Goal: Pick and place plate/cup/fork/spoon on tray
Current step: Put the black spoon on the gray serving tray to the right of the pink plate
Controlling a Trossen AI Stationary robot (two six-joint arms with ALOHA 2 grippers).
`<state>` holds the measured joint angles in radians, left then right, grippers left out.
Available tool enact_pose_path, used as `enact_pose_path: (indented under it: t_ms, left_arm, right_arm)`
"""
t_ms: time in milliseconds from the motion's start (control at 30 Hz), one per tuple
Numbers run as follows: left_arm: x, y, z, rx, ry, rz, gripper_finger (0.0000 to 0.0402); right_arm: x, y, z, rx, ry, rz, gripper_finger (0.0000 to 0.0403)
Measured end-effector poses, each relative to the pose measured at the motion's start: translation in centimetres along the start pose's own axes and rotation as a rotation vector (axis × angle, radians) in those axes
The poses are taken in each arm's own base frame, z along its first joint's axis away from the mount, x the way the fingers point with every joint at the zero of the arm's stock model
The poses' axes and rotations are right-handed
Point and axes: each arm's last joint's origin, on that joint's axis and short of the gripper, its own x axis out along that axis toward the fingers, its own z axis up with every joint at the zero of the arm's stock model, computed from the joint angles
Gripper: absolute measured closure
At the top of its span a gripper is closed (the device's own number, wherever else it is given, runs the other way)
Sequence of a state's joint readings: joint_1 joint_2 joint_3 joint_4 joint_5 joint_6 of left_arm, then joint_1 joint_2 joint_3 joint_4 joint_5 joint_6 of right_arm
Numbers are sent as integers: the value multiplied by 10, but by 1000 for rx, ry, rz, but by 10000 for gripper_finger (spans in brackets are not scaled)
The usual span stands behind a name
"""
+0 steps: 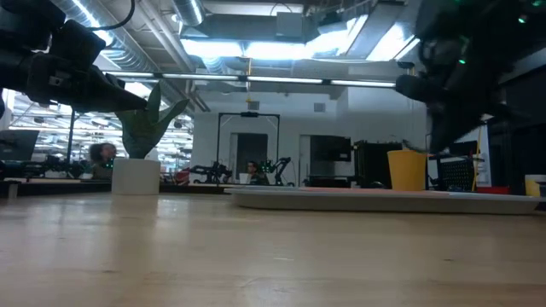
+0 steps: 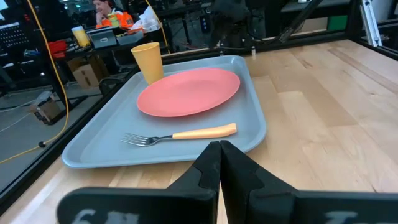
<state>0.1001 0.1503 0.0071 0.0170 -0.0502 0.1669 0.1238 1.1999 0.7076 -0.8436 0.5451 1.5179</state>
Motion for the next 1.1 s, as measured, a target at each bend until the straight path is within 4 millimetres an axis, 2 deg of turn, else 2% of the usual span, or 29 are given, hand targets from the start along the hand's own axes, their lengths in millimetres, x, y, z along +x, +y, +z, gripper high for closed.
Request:
enact_pose_path:
  t_ms: [167, 333, 500, 667, 833, 1100]
  left_arm:
    - [0, 0, 0, 0, 0, -1, 401]
    - [0, 0, 0, 0, 0, 0, 401]
    - [0, 0, 0, 0, 0, 0, 401]
    - [0, 0, 0, 0, 0, 0, 401]
    - [0, 0, 0, 0, 0, 0, 401]
    - [0, 0, 0, 0, 0, 0, 401]
  right_arm:
    - [3, -31, 10, 67, 25, -136, 401]
    - [15, -44, 16, 97, 51, -211, 401]
    - [39, -58, 15, 121, 91, -243, 397]
    - [54, -64, 18, 97, 89, -209, 400]
    - [59, -66, 28, 11, 88, -201, 400]
    - [64, -70, 36, 4, 101, -222, 399]
